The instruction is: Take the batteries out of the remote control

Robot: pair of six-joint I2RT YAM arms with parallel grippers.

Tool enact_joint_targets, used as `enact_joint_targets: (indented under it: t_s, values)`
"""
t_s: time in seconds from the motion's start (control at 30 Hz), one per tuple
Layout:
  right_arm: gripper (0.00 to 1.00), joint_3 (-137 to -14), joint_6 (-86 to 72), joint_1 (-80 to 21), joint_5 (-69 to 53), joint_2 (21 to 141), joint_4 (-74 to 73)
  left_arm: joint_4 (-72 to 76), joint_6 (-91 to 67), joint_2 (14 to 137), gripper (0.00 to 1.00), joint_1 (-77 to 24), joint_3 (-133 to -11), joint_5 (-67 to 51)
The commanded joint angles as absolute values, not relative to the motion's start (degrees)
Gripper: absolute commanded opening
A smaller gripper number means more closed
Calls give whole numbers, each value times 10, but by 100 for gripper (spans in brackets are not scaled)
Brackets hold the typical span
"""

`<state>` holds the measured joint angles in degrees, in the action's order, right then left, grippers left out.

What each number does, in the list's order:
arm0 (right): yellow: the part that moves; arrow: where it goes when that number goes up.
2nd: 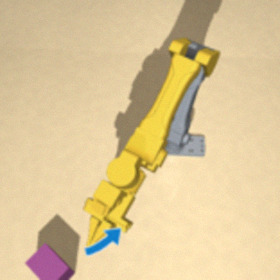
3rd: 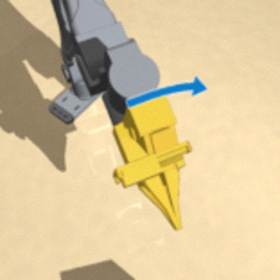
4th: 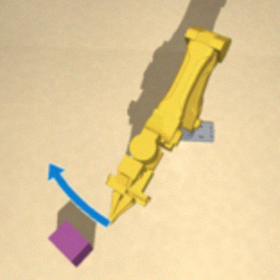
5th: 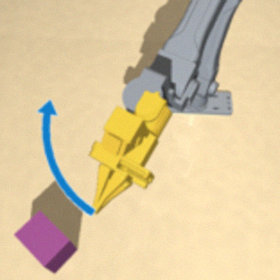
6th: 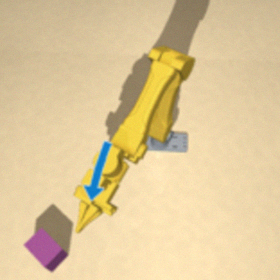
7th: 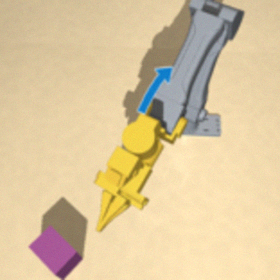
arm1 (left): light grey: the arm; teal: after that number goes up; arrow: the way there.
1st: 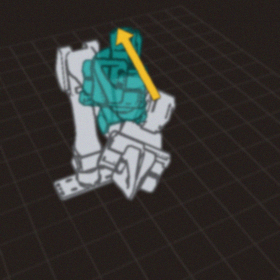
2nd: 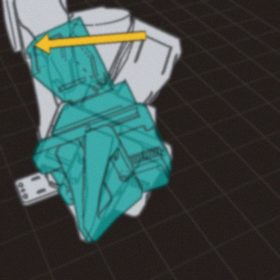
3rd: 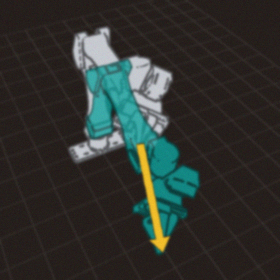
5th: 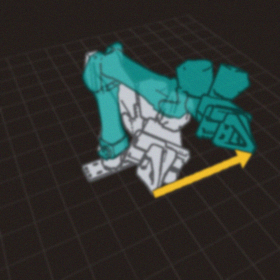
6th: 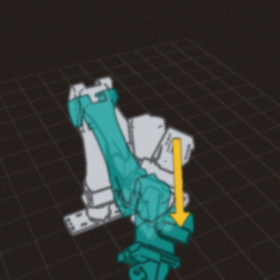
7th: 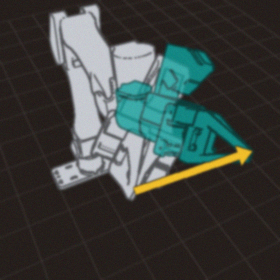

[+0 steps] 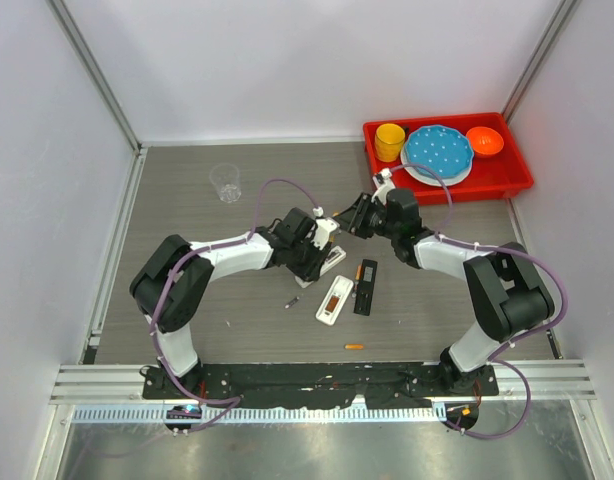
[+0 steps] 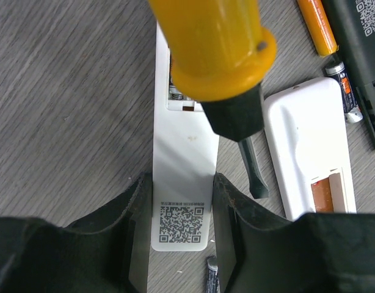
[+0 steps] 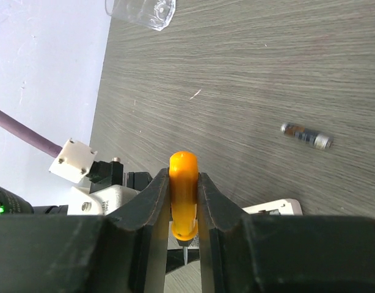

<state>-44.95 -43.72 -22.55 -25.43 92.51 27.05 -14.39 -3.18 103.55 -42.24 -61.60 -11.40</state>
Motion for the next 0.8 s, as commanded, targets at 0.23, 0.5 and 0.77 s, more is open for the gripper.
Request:
enact_joint_targets:
  t_s: [0.23,0.5,0.77]
  values:
    - [1,-511,-367,-227,-182,920,210,-179,-49,1058,0,-425,-605,-133]
    - [1,-519,-347,-205,-147,923,209,-183,-48,1056,7,-425,-599,-123]
    - [1,-530,-342,-181,-134,926,214,-183,-47,1053,12,-425,-595,-120]
